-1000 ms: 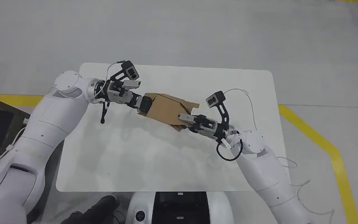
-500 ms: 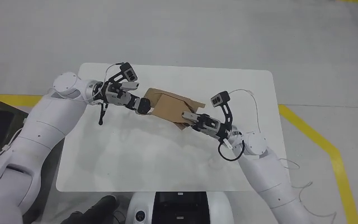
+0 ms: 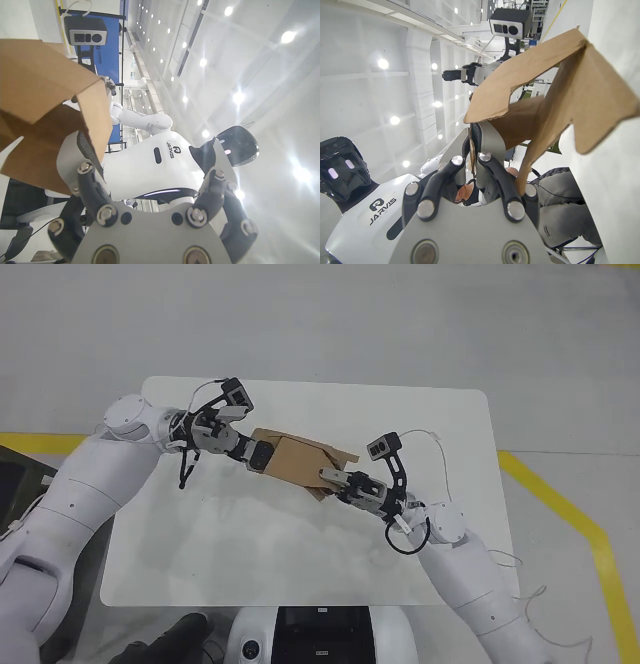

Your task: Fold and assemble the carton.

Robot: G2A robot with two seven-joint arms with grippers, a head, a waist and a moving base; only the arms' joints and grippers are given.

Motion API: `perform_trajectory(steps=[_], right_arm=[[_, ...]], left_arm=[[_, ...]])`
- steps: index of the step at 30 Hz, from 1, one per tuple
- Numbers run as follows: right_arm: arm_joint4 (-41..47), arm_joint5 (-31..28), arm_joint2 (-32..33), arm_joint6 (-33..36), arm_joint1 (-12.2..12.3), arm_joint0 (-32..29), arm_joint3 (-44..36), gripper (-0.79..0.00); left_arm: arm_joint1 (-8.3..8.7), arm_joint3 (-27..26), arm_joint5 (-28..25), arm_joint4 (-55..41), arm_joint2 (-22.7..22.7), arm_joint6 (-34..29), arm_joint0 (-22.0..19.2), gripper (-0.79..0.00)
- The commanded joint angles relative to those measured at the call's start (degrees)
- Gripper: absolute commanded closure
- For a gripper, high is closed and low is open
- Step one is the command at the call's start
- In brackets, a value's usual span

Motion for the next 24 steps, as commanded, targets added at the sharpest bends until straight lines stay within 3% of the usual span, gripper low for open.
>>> perform_trajectory(steps=[1, 14, 24], right_arm=[[0.31, 0.23, -0.66, 0.29, -0.17, 0.41, 0.52, 0.0], [2.77, 1.22, -2.01, 2.59, -0.78, 2.64, 1.65, 0.0], [1.52, 2.17, -1.47, 2.91, -0.66, 3.14, 1.62, 0.0]], left_arm=[[-0.19, 0.65, -0.36, -0.72, 0.11, 0.0, -0.33, -0.785], [-0.15, -0.67, 0.66, 0.87, 3.21, 0.0, -1.14, -0.785], [0.66, -2.65, 3.43, -4.58, 4.32, 0.0, -1.18, -0.785]])
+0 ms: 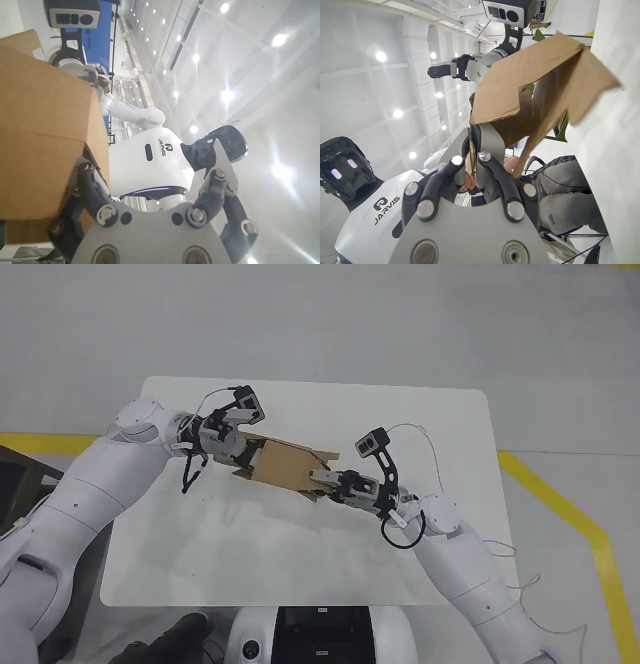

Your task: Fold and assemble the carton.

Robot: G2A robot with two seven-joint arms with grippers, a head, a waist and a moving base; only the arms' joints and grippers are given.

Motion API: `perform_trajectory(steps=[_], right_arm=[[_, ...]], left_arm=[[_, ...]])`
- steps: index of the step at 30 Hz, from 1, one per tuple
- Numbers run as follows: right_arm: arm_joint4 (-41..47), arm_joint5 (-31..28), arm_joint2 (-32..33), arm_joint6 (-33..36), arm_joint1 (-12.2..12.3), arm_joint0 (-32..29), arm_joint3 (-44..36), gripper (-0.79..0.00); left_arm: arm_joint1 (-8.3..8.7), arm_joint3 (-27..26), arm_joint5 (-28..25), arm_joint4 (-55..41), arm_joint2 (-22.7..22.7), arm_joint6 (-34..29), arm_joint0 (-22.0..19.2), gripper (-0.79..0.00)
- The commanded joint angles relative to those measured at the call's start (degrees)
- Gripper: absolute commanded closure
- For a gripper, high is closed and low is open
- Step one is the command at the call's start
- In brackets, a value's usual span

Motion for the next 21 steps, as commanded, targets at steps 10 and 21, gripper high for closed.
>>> perform_trajectory(steps=[10, 21], right_arm=[[-0.82, 0.46, 0.27, -0.13, 0.06, 0.02, -0.14, 0.0], [-1.45, 1.4, 0.41, -0.46, 0.09, 0.23, -0.51, 0.0]], left_arm=[[0.62, 0.79, -2.85, 2.55, 1.25, 0.0, -0.57, -0.434], [0.95, 1.15, -3.86, 3.15, 3.36, 0.0, -1.54, -0.234]])
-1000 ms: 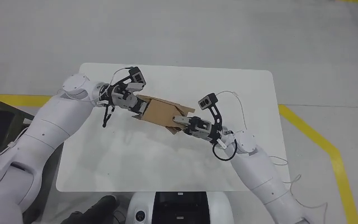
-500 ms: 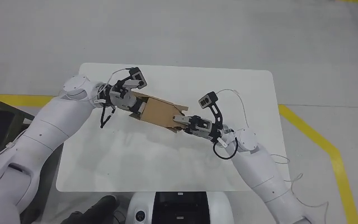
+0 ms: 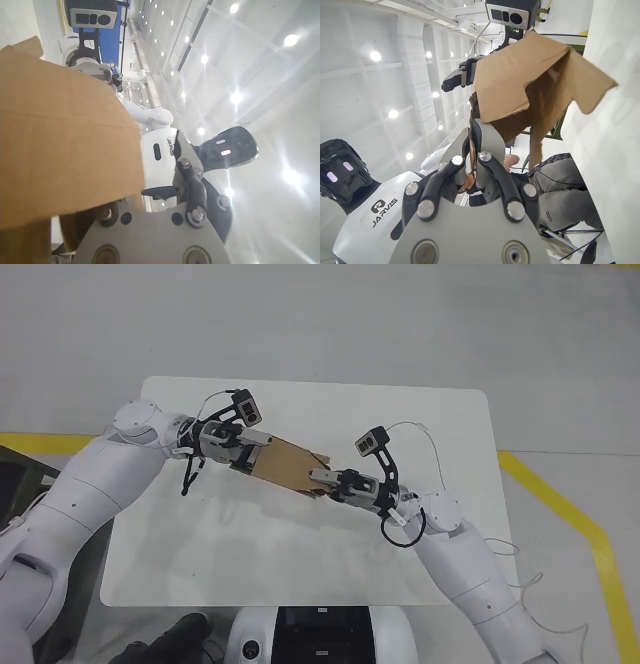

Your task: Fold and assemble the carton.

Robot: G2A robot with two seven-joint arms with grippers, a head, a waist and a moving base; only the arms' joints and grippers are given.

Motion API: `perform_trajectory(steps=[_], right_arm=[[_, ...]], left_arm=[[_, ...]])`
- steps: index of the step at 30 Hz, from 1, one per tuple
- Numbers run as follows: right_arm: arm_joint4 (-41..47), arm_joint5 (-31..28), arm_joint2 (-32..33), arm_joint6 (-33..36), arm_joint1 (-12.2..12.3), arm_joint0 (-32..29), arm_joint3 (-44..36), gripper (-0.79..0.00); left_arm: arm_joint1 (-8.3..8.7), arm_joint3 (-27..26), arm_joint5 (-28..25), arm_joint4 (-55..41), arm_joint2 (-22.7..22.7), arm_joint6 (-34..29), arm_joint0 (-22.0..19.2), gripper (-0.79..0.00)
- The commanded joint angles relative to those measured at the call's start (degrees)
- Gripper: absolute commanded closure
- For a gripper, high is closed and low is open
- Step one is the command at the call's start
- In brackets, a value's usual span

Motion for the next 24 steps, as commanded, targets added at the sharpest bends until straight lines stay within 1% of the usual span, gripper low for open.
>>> perform_trajectory(steps=[1, 5, 7, 9, 11, 14, 22, 24], right_arm=[[-0.15, 0.02, 0.02, -0.2, -0.01, 0.02, -0.06, 0.0], [-0.46, 0.31, 0.01, -0.53, -0.02, 0.09, -0.18, 0.0], [-0.64, 0.54, 0.0, -0.58, -0.01, 0.17, -0.26, 0.0], [-0.87, 0.77, -0.06, -0.69, -0.02, 0.25, -0.34, 0.0], [-1.0, 0.92, -0.14, -0.82, -0.04, 0.33, -0.39, 0.0], [-1.19, 1.04, -0.31, -0.98, -0.09, 0.48, -0.34, 0.0], [-1.26, 0.75, -0.36, -1.35, -0.17, 0.67, -0.11, 0.0], [-1.36, 0.67, -0.22, -1.5, -0.16, 0.64, -0.17, 0.0]], left_arm=[[0.09, 0.06, -0.5, 0.7, 0.45, 0.0, -0.2, -0.234], [0.23, 0.41, -1.22, 1.75, 1.43, 0.0, -0.64, -0.265], [0.29, 0.64, -1.6, 2.45, 1.97, 0.0, -0.95, -0.252], [0.32, 0.79, -1.94, 2.84, 2.5, 0.0, -1.26, -0.228], [0.37, 0.88, -2.24, 3.22, 3.01, 0.0, -1.63, -0.163], [0.42, 0.89, -2.66, 3.29, 3.71, 0.0, -2.07, -0.105], [0.54, 1.43, -3.43, 2.72, 5.12, 0.0, -3.07, -0.108], [0.54, 1.8, -3.72, 2.81, 5.4, 0.0, -3.31, -0.068]])
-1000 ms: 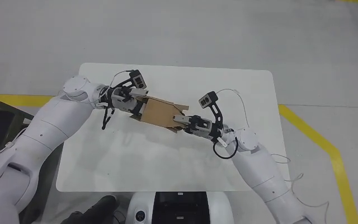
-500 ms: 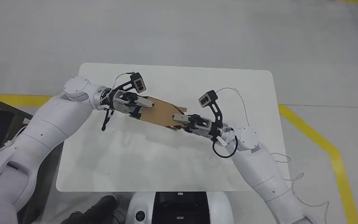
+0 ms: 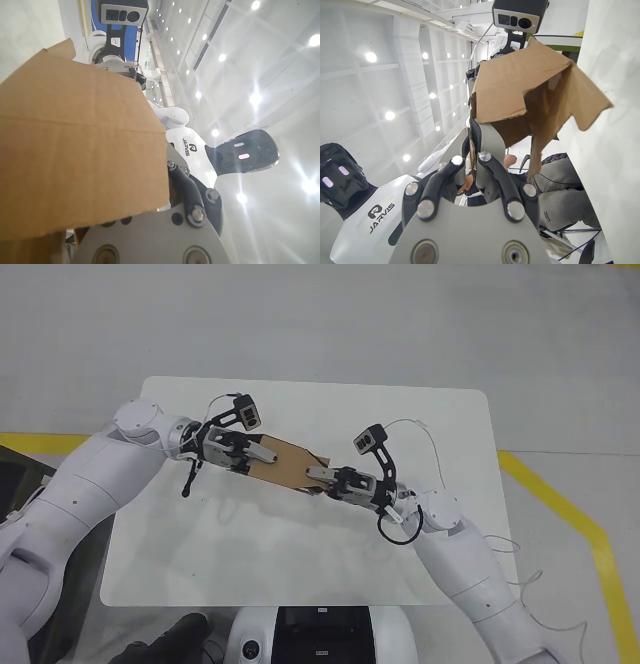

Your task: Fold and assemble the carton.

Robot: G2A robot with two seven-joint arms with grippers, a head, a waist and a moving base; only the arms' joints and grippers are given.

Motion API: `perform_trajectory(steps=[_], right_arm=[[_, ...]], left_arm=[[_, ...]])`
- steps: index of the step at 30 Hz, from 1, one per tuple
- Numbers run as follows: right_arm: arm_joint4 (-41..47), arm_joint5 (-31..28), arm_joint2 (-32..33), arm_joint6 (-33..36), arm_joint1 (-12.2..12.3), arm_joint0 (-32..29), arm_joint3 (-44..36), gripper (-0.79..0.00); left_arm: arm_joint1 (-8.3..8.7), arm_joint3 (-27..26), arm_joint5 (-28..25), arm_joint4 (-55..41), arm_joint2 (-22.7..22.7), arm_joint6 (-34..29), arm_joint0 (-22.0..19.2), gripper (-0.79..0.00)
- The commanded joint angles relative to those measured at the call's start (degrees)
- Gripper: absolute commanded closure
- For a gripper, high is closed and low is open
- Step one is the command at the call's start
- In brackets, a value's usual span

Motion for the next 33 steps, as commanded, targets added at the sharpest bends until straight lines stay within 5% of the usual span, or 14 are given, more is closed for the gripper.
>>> perform_trajectory(steps=[1, 2, 3, 33], right_arm=[[-0.11, -0.12, 0.18, -0.24, 0.03, -0.06, -0.13, -0.049], [-0.19, -0.26, 0.25, -0.32, 0.04, -0.12, -0.28, -0.566], [-0.22, -0.46, 0.35, -0.48, 0.05, -0.21, -0.43, -0.785], [0.49, -4.85, 4.2, -2.0, 0.68, -2.76, -5.07, -0.785]], left_arm=[[0.0, 0.38, -0.36, 0.22, 0.27, 0.0, -0.25, -0.025], [-0.01, 0.55, -0.58, 0.33, 0.41, 0.0, -0.37, 0.0], [-0.02, 0.72, -0.77, 0.38, 0.54, 0.0, -0.45, 0.0], [-0.88, 5.05, -7.59, 6.57, 4.54, 0.0, -2.88, 0.0]])
